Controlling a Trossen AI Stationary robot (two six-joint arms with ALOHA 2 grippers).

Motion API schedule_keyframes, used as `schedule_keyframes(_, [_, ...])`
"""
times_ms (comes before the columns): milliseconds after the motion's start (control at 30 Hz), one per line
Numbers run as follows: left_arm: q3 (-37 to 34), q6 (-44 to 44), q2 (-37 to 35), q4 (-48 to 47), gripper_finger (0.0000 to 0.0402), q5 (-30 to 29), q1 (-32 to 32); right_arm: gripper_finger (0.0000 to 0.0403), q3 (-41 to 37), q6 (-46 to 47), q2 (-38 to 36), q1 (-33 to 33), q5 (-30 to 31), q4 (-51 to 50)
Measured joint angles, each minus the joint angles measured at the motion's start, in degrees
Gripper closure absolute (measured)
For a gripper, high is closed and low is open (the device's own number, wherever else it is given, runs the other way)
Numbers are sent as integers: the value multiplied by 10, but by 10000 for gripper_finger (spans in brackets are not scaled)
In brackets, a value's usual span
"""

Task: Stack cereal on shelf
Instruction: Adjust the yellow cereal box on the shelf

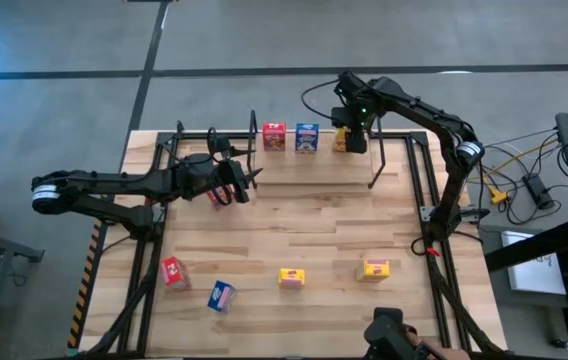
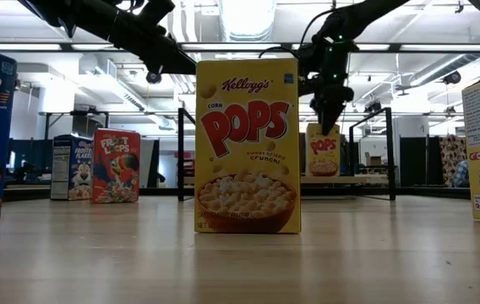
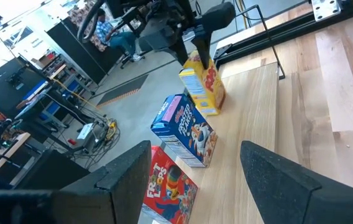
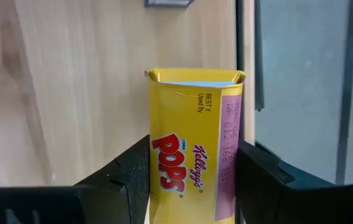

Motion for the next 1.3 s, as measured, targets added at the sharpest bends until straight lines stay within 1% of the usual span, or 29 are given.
schedule_keyframes(200, [0,0,0,0,171,0,0,236,0,-19,0,0,0,9])
schedule_keyframes(500, [0,0,0,0,171,0,0,223,0,-8,0,0,0,20])
schedule_keyframes(833, [0,0,0,0,171,0,0,222,0,-1,0,0,2,16])
schedule_keyframes(1033, [0,0,0,0,171,0,0,227,0,-21,0,0,4,4])
schedule_keyframes(1167, [0,0,0,0,171,0,0,230,0,5,0,0,5,15])
schedule_keyframes(1300, [0,0,0,0,171,0,0,215,0,15,0,0,5,19])
